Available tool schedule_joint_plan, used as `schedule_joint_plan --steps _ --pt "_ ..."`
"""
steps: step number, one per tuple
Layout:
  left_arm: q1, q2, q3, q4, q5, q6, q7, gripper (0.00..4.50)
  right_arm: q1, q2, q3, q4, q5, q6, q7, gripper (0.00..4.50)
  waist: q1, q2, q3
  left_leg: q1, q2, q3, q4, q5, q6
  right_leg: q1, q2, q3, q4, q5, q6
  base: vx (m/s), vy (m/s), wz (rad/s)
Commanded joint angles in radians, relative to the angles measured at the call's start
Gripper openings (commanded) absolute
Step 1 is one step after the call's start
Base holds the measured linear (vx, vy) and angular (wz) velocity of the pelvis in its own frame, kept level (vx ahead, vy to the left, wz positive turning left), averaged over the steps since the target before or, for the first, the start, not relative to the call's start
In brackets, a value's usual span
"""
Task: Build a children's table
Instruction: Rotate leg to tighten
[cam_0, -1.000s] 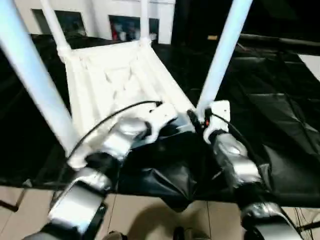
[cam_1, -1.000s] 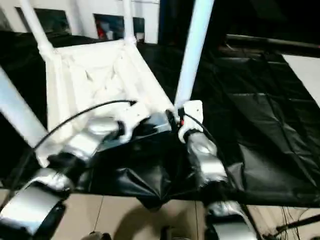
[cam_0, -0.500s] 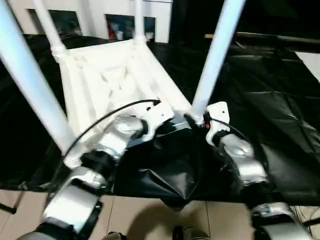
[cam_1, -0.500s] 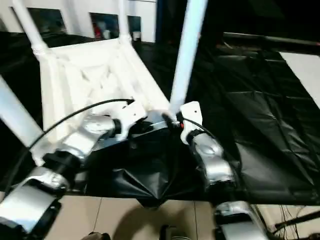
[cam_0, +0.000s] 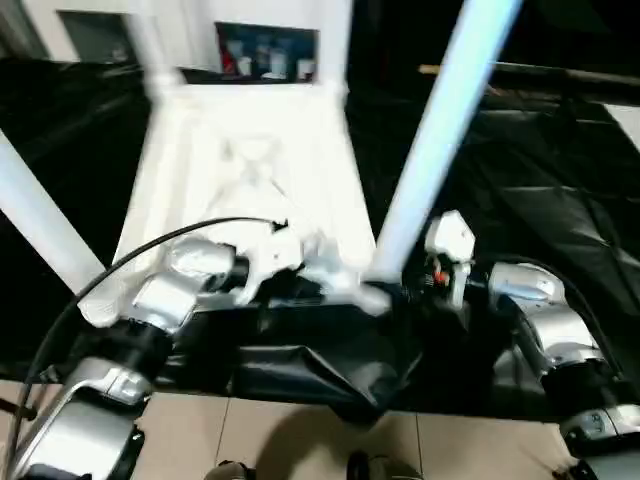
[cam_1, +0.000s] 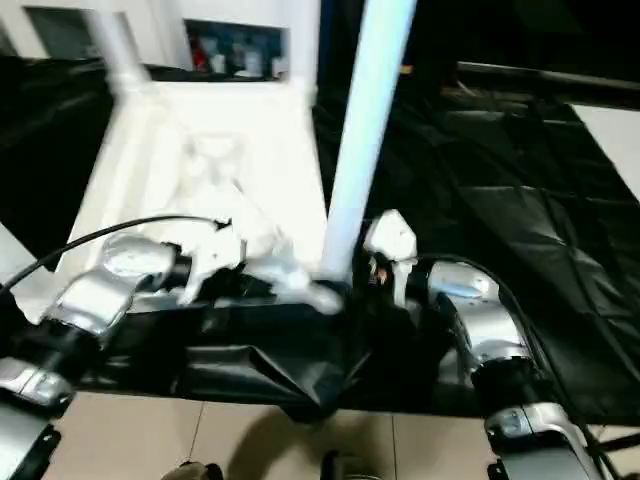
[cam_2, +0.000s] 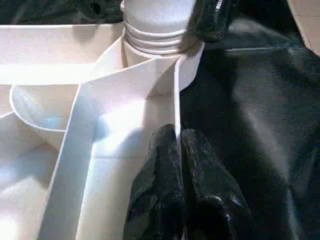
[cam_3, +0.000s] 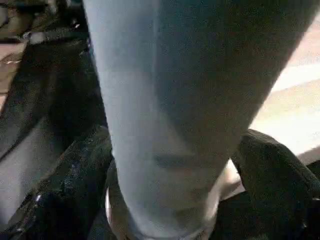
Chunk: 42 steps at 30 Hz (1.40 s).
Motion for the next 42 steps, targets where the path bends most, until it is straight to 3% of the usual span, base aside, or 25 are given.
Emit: schedule_joint_plan --steps 1,5,11,22,26,28,30,32,34,38,39,42 --pt "0.027 -0.008 -0.021 0.003 -0.012 -0.004 -0.027 0.0 -0.001 -0.016 0.01 0.016 -0.016 -0.007 0.026 3.98 0.0 -0.008 -0.068 0.009 0.025 -0.002 -0.058 -0.129 0.121 0.067 -0.059 0.039 -0.053 -0.127 -0.275 0.0 0.0 0.0" --pt "0.025 -0.006 -0.014 0.0 -0.011 0.002 -0.018 0.0 -0.014 -0.001 0.003 0.03 -0.01 0.003 0.025 3.83 0.006 -0.011 -0.069 0.01 0.023 -0.003 -0.058 -0.138 0.096 0.067 -0.06 0.042 -0.056 -0.179 -0.249 0.0 0.0 0.0" --pt "0.027 0.0 -0.011 -0.012 -0.02 0.005 -0.028 0.0 -0.013 -0.004 0.008 0.021 0.007 0.021 0.044 3.44 0.008 -0.011 -0.073 0.007 0.023 -0.002 -0.055 -0.093 0.118 0.069 -0.057 0.039 -0.046 -0.098 -0.262 0.0 0.0 0.0" --pt "0.026 0.002 -0.009 -0.003 -0.014 0.002 -0.026 0.0 -0.006 0.005 -0.009 0.033 0.009 0.036 0.033 2.74 0.009 -0.011 -0.072 0.007 0.021 -0.002 -0.054 -0.093 0.117 0.069 -0.057 0.039 -0.047 -0.113 -0.258 0.0 0.0 0.0" --pt "0.016 -0.028 0.003 0.029 0.003 0.029 0.052 0.0 -0.009 0.063 -0.054 0.083 -0.011 0.042 -0.147 2.69 0.002 -0.015 -0.068 0.004 0.019 -0.003 -0.055 -0.116 0.101 0.067 -0.058 0.039 -0.054 -0.164 -0.246 0.0 0.0 0.0" --pt "-0.003 -0.073 0.013 0.071 0.022 0.06 0.145 0.0 -0.005 0.126 -0.089 0.124 -0.033 0.036 -0.326 2.66 -0.006 -0.014 -0.062 0.008 0.015 -0.006 -0.058 -0.165 0.063 0.062 -0.06 0.039 -0.069 -0.29 -0.211 0.0 0.0 0.0" --pt "-0.019 -0.106 0.014 0.104 0.042 0.076 0.214 0.0 -0.001 0.17 -0.112 0.14 -0.042 0.039 -0.441 2.66 -0.013 -0.014 -0.062 0.009 0.014 -0.008 -0.061 -0.179 0.04 0.059 -0.06 0.039 -0.076 -0.357 -0.183 0.0 0.0 0.0" --pt "-0.03 -0.125 0.015 0.122 0.053 0.086 0.256 0.0 0.0 0.194 -0.123 0.148 -0.047 0.045 -0.506 2.65 -0.016 -0.016 -0.061 0.007 0.013 -0.01 -0.062 -0.183 0.037 0.06 -0.059 0.038 -0.079 -0.38 -0.166 0.0 0.0 0.0" --pt "-0.059 -0.181 0.024 0.167 0.067 0.119 0.361 0.0 -0.003 0.249 -0.148 0.168 -0.072 0.057 -0.679 2.65 -0.017 -0.014 -0.058 0.012 0.013 -0.008 -0.062 -0.202 0.038 0.051 -0.057 0.038 -0.085 -0.412 -0.152 0.0 0.0 0.0" --pt "-0.12 -0.283 0.033 0.263 0.101 0.162 0.549 0.0 -0.032 0.365 -0.198 0.219 -0.1 0.072 -0.982 2.65 -0.019 -0.01 -0.061 0.015 0.01 -0.011 -0.065 -0.21 0.014 0.049 -0.054 0.037 -0.087 -0.412 -0.147 0.0 0.0 0.0" --pt "-0.128 -0.292 0.031 0.276 0.109 0.159 0.566 0.0 -0.04 0.377 -0.192 0.226 -0.112 0.065 -1.004 2.65 -0.017 -0.006 -0.061 0.012 0.009 -0.012 -0.066 -0.213 0.017 0.052 -0.054 0.036 -0.087 -0.399 -0.142 0.0 0.0 0.0" --pt "-0.141 -0.301 0.028 0.294 0.123 0.14 0.575 0.0 -0.053 0.394 -0.167 0.226 -0.13 0.035 -0.977 2.65 -0.017 -0.007 -0.063 0.009 0.007 -0.009 -0.065 -0.216 0.039 0.053 -0.052 0.037 -0.087 -0.339 -0.148 0.0 0.0 0.0"
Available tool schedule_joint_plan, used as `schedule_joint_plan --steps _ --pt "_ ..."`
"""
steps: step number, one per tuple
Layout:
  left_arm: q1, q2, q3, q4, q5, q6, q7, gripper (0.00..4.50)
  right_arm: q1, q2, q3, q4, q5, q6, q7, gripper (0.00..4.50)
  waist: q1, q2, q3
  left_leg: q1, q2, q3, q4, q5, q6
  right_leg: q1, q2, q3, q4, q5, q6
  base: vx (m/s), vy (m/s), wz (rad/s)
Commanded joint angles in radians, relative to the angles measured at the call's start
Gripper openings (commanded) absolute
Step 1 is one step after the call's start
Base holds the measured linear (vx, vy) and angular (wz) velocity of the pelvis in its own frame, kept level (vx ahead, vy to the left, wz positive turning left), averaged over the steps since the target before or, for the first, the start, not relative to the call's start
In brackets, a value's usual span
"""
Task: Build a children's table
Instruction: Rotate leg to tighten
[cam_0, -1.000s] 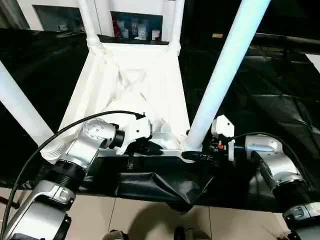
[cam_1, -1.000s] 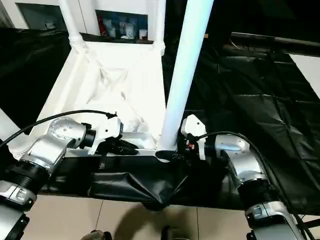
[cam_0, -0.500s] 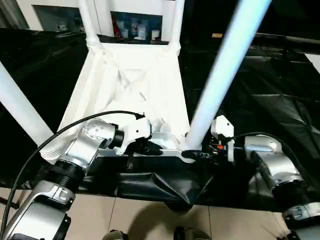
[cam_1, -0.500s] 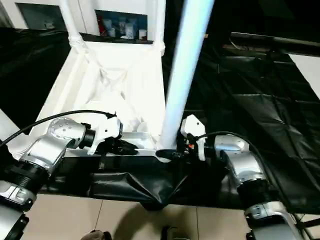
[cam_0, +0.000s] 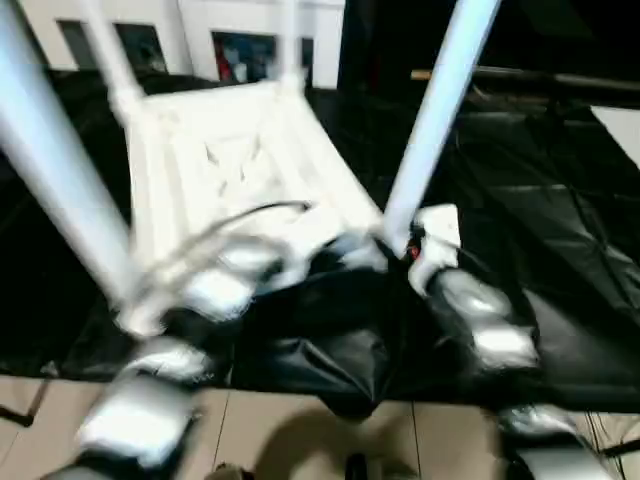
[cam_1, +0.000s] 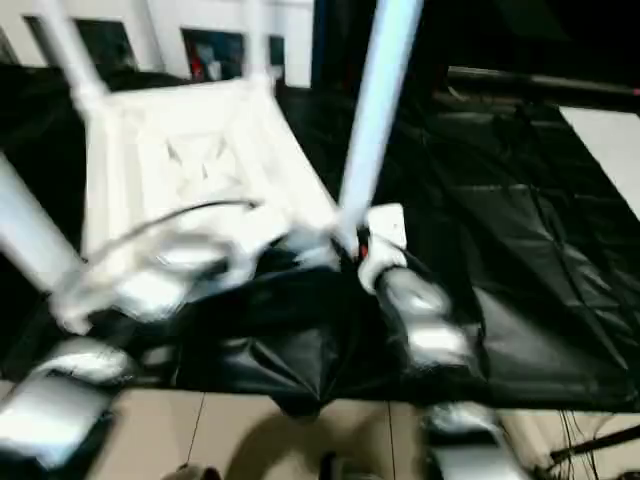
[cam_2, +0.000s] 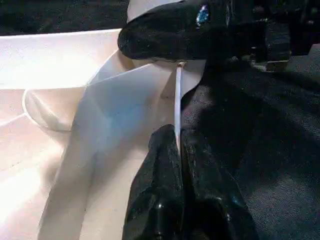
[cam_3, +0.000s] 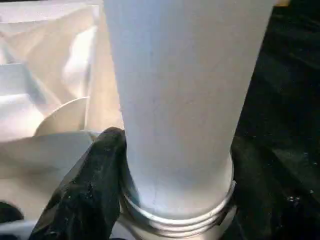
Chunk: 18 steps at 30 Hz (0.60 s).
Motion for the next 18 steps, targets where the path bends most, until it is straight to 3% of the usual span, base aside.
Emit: schedule_joint_plan --steps 1,4,6,9,10,11,15,18 --pt "0.017 -0.014 -0.012 0.044 0.011 0.0 0.037 0.0 0.013 0.019 0.043 0.032 -0.028 0.01 0.022 2.65 0.001 -0.007 -0.06 0.005 0.008 -0.007 -0.068 -0.213 0.053 0.052 -0.053 0.035 -0.085 -0.33 -0.154 0.0 0.0 0.0" --pt "0.028 0.012 -0.019 0.017 0.014 -0.021 -0.009 0.0 0.029 0.005 0.062 -0.015 -0.006 -0.027 0.125 2.65 0.001 -0.007 -0.061 0.004 0.009 -0.007 -0.068 -0.217 0.069 0.053 -0.055 0.034 -0.085 -0.33 -0.161 0.0 0.0 0.0" --pt "0.041 0.037 -0.024 -0.009 0.013 -0.034 -0.048 0.0 0.048 -0.017 0.074 -0.062 0.003 -0.073 0.21 3.21 0.006 -0.009 -0.061 0.002 0.011 -0.006 -0.067 -0.199 0.081 0.055 -0.057 0.035 -0.084 -0.316 -0.166 0.0 0.0 0.0" --pt "0.049 0.054 -0.023 -0.022 0.008 -0.039 -0.073 0.0 0.049 -0.041 0.069 -0.081 0.01 -0.093 0.237 3.41 0.005 -0.009 -0.06 -0.003 0.012 -0.007 -0.068 -0.173 0.091 0.058 -0.057 0.034 -0.078 -0.28 -0.183 0.0 0.0 0.0" --pt "0.052 0.059 -0.024 -0.025 0.007 -0.041 -0.082 0.0 0.047 -0.05 0.068 -0.083 0.013 -0.097 0.244 3.7 0.006 -0.008 -0.061 -0.002 0.012 -0.007 -0.068 -0.174 0.09 0.058 -0.058 0.034 -0.078 -0.284 -0.185 0.0 0.0 0.0" --pt "0.06 0.073 -0.026 -0.04 0.001 -0.042 -0.106 0.0 0.042 -0.074 0.068 -0.092 0.024 -0.094 0.284 3.78 0.002 -0.012 -0.059 -0.004 0.012 -0.006 -0.067 -0.177 0.089 0.058 -0.057 0.034 -0.08 -0.294 -0.186 0.0 0.0 0.0" --pt "0.083 0.111 -0.033 -0.084 -0.017 -0.069 -0.187 0.0 0.04 -0.147 0.083 -0.128 0.065 -0.042 0.452 4.01 0.0 -0.009 -0.058 -0.002 0.014 -0.008 -0.068 -0.192 0.099 0.058 -0.056 0.034 -0.081 -0.308 -0.186 0.0 0.0 0.0" --pt "0.103 0.143 -0.039 -0.122 -0.045 -0.111 -0.284 0.0 0.05 -0.215 0.113 -0.15 0.073 -0.028 0.608 4.01 0.002 -0.008 -0.059 0.0 0.019 -0.006 -0.067 -0.171 0.111 0.057 -0.057 0.037 -0.075 -0.261 -0.211 0.0 0.0 0.0"
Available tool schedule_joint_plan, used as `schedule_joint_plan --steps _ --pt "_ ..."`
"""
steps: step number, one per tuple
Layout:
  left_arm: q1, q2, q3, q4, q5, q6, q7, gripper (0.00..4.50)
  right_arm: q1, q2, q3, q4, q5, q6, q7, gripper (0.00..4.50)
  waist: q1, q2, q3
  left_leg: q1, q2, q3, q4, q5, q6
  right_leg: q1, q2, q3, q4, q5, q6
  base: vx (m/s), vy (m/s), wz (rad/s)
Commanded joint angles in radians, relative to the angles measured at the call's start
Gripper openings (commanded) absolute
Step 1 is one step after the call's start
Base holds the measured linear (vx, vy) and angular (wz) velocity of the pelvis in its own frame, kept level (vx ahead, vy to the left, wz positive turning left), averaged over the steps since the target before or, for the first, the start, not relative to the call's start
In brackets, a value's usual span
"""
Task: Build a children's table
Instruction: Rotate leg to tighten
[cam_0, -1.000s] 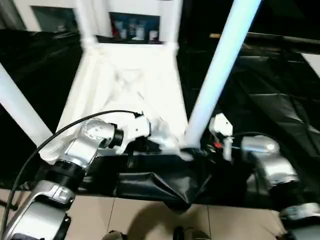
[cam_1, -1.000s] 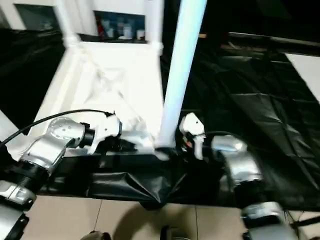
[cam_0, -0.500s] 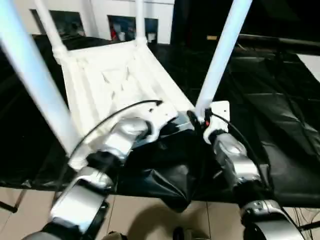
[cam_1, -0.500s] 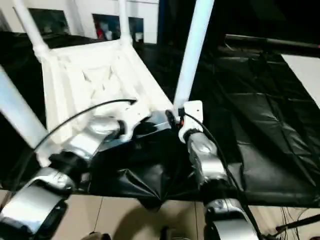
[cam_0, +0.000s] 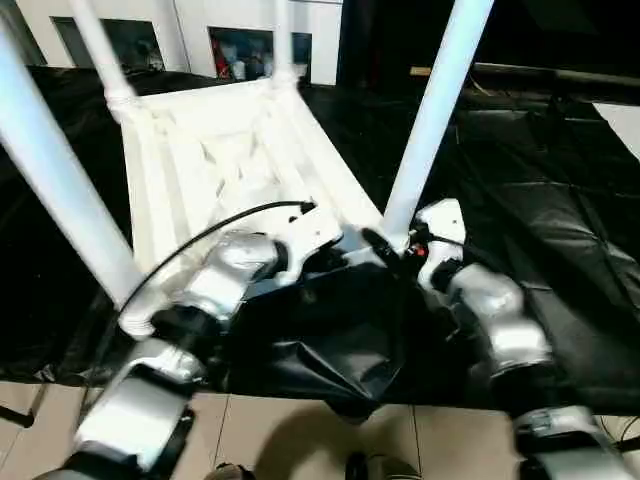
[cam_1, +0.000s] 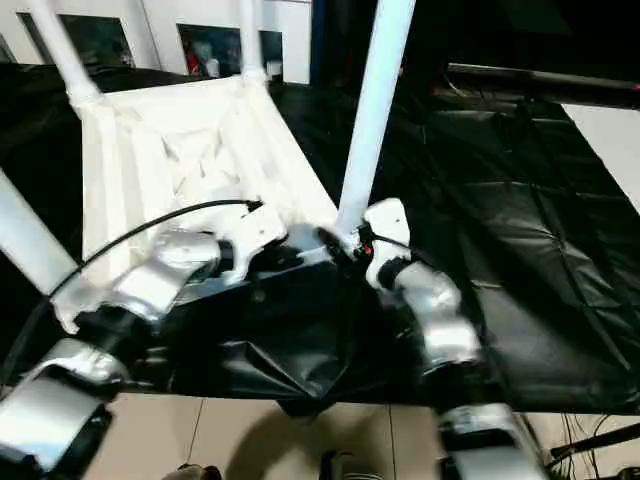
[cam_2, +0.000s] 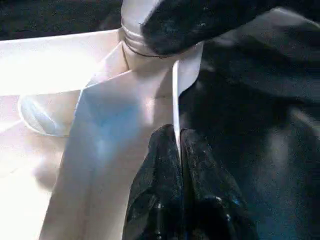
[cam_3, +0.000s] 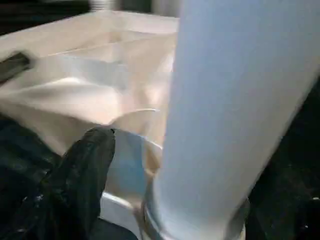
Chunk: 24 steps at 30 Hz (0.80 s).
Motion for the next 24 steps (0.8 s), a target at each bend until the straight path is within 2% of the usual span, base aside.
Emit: schedule_joint_plan --steps 1,4,8,10,16,18,22,23,24 --pt "0.049 0.03 -0.031 -0.037 -0.053 -0.048 -0.145 0.0 0.021 -0.062 0.045 -0.05 0.028 0.033 0.192 4.01 0.003 -0.011 -0.062 -0.001 0.017 -0.006 -0.06 -0.167 0.112 0.065 -0.059 0.038 -0.072 -0.252 -0.22 0.0 0.0 0.0" --pt "0.07 0.064 -0.036 -0.082 -0.089 -0.034 -0.235 0.0 0.041 -0.11 0.072 -0.083 0.043 0.053 0.303 4.01 0.006 -0.007 -0.063 0.003 0.022 -0.005 -0.06 -0.14 0.13 0.065 -0.059 0.04 -0.06 -0.163 -0.255 0.0 0.0 0.0" --pt "0.073 0.093 -0.034 -0.089 -0.097 -0.06 -0.27 0.0 0.06 -0.157 0.119 -0.093 0.026 0.038 0.386 4.01 0.009 -0.006 -0.064 0.005 0.022 -0.002 -0.058 -0.131 0.136 0.063 -0.06 0.04 -0.057 -0.121 -0.274 0.0 0.0 0.0" --pt "0.075 0.105 -0.021 -0.104 -0.114 -0.05 -0.291 0.0 0.066 -0.169 0.131 -0.096 0.024 0.036 0.417 4.01 0.01 -0.01 -0.062 0.006 0.022 -0.002 -0.059 -0.144 0.129 0.064 -0.06 0.04 -0.059 -0.143 -0.269 0.0 0.0 0.0" --pt "0.078 0.123 -0.005 -0.112 -0.12 -0.047 -0.315 0.0 0.055 -0.148 0.109 -0.097 0.064 0.068 0.441 3.86 0.013 -0.009 -0.063 0.006 0.022 -0.002 -0.059 -0.148 0.11 0.064 -0.061 0.041 -0.06 -0.176 -0.256 0.0 0.0 0.0" --pt "0.082 0.127 -0.006 -0.116 -0.124 -0.044 -0.323 0.0 0.057 -0.148 0.11 -0.103 0.069 0.077 0.453 3.53 0.013 -0.008 -0.064 0.006 0.022 -0.002 -0.059 -0.135 0.112 0.065 -0.061 0.041 -0.057 -0.153 -0.26 0.0 0.0 0.0" --pt "0.084 0.129 -0.007 -0.119 -0.126 -0.043 -0.329 0.0 0.062 -0.152 0.113 -0.107 0.076 0.085 0.464 3.37 0.015 -0.008 -0.067 0.005 0.022 -0.001 -0.057 -0.117 0.12 0.067 -0.06 0.04 -0.052 -0.116 -0.271 0.0 0.0 0.0" --pt "0.085 0.13 -0.006 -0.117 -0.126 -0.045 -0.332 0.0 0.066 -0.156 0.116 -0.106 0.078 0.084 0.47 3.11 0.015 -0.008 -0.067 0.005 0.022 0.0 -0.056 -0.116 0.121 0.067 -0.06 0.04 -0.052 -0.115 -0.271 0.0 0.0 0.0" --pt "0.086 0.13 -0.006 -0.117 -0.126 -0.046 -0.332 0.0 0.067 -0.158 0.117 -0.106 0.079 0.083 0.471 3.11 0.016 -0.008 -0.067 0.006 0.022 0.0 -0.056 -0.116 0.122 0.067 -0.06 0.04 -0.052 -0.119 -0.271 0.0 0.0 0.0"
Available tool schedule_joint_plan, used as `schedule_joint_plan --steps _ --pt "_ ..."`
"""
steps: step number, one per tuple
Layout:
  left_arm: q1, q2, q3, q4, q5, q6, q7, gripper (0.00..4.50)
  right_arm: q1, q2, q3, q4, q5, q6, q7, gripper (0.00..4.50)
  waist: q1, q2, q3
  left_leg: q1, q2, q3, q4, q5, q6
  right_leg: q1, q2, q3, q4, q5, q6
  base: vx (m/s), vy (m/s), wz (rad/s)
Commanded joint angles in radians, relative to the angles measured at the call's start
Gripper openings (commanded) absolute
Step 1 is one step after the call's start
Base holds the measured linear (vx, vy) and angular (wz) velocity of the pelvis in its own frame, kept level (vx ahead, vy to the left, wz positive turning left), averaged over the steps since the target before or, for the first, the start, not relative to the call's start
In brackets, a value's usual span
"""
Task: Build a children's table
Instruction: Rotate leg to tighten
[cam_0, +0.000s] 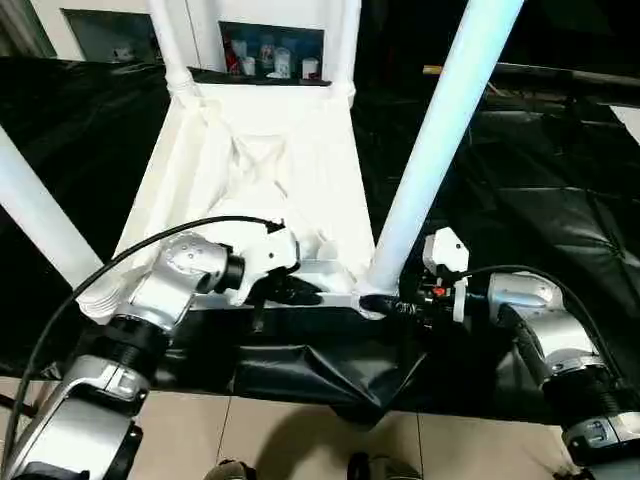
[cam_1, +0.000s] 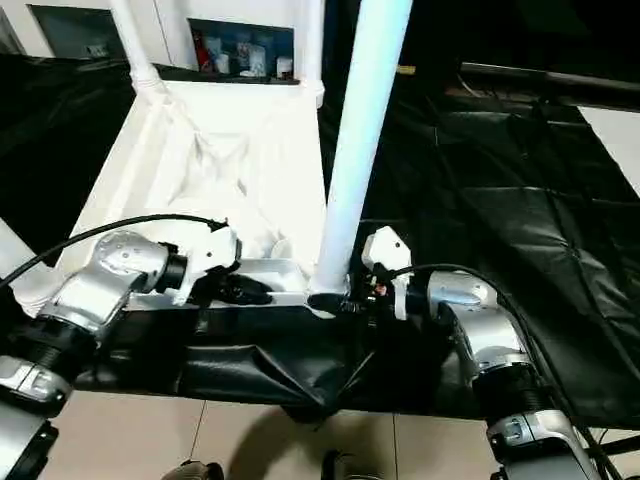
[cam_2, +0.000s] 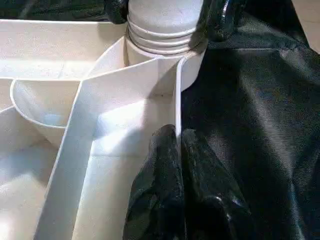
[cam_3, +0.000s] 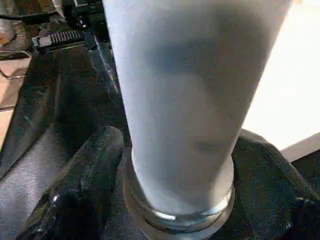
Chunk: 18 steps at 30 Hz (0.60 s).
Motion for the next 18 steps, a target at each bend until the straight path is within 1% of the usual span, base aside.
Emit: schedule_joint_plan --steps 1,3,4,5,10,12,13,14,15,16,17,18 --pt "0.012 -0.015 0.002 -0.017 -0.029 0.0 -0.011 0.0 0.021 -0.006 0.008 -0.022 0.005 0.004 0.025 3.05 0.001 -0.009 -0.068 0.008 0.022 -0.002 -0.058 -0.119 0.114 0.069 -0.058 0.039 -0.052 -0.119 -0.268 0.0 0.0 0.0" --pt "0.014 -0.013 0.002 -0.017 -0.029 -0.001 -0.012 0.0 0.023 -0.007 0.006 -0.024 0.005 0.007 0.031 2.81 0.004 -0.008 -0.068 0.009 0.023 -0.002 -0.058 -0.124 0.109 0.068 -0.059 0.04 -0.053 -0.135 -0.264 0.0 0.0 0.0" --pt "0.014 -0.012 0.002 -0.017 -0.029 -0.001 -0.012 0.0 0.024 -0.007 0.005 -0.024 0.005 0.008 0.032 2.81 0.006 -0.007 -0.067 0.01 0.023 -0.002 -0.058 -0.126 0.108 0.066 -0.059 0.04 -0.054 -0.139 -0.263 0.0 0.0 0.0" --pt "0.016 -0.011 0.002 -0.016 -0.029 -0.001 -0.014 0.0 0.026 -0.007 0.005 -0.026 0.005 0.011 0.034 2.68 0.007 -0.008 -0.068 0.01 0.023 -0.002 -0.058 -0.127 0.106 0.067 -0.059 0.04 -0.053 -0.141 -0.261 0.0 0.0 0.0" --pt "0.019 -0.011 0.002 -0.016 -0.028 0.002 -0.012 0.0 0.029 -0.004 0.004 -0.026 0.008 0.019 0.029 2.63 0.009 -0.01 -0.07 0.009 0.021 -0.001 -0.057 -0.113 0.107 0.069 -0.058 0.04 -0.05 -0.122 -0.261 0.0 0.0 0.0" --pt "0.018 -0.024 0.002 -0.001 -0.01 0.016 0.034 0.0 0.031 0.024 -0.011 -0.007 0.0 0.032 -0.042 2.63 0.009 -0.009 -0.069 0.009 0.021 -0.002 -0.057 -0.114 0.108 0.068 -0.059 0.04 -0.051 -0.127 -0.261 0.0 0.0 0.0" --pt "0.018 -0.024 0.002 -0.001 -0.01 0.016 0.034 0.0 0.031 0.024 -0.011 -0.007 0.0 0.032 -0.042 2.63 0.009 -0.01 -0.07 0.01 0.021 -0.002 -0.057 -0.117 0.105 0.068 -0.058 0.04 -0.051 -0.133 -0.26 0.0 0.0 0.0" --pt "0.003 -0.064 0.012 0.034 0.012 0.044 0.129 0.0 0.021 0.081 -0.036 0.053 -0.046 0.008 -0.218 2.62 0.006 -0.011 -0.064 0.009 0.02 -0.002 -0.059 -0.141 0.09 0.063 -0.06 0.04 -0.059 -0.183 -0.251 0.0 0.0 0.0" --pt "0.003 -0.064 0.012 0.034 0.012 0.044 0.129 0.0 0.021 0.081 -0.036 0.053 -0.046 0.008 -0.218 2.62 0.004 -0.011 -0.062 0.009 0.019 -0.003 -0.06 -0.155 0.079 0.062 -0.06 0.04 -0.062 -0.216 -0.242 0.0 0.0 0.0" --pt "-0.007 -0.088 0.014 0.057 0.029 0.053 0.187 0.0 0.018 0.115 -0.052 0.082 -0.068 -0.005 -0.319 2.62 0.001 -0.012 -0.063 0.008 0.017 -0.006 -0.062 -0.176 0.058 0.064 -0.062 0.039 -0.069 -0.285 -0.216 0.0 0.0 0.0" --pt "-0.014 -0.105 0.015 0.072 0.04 0.059 0.227 0.0 0.017 0.139 -0.064 0.094 -0.075 -0.005 -0.379 2.62 -0.004 -0.013 -0.061 0.008 0.016 -0.009 -0.064 -0.186 0.037 0.062 -0.062 0.037 -0.075 -0.345 -0.19 0.0 0.0 0.0" --pt "-0.015 -0.106 0.015 0.073 0.041 0.059 0.231 0.0 0.017 0.141 -0.065 0.095 -0.075 -0.005 -0.385 2.62 -0.006 -0.013 -0.062 0.008 0.015 -0.011 -0.065 -0.191 0.032 0.063 -0.064 0.037 -0.076 -0.365 -0.181 0.0 0.0 0.0"
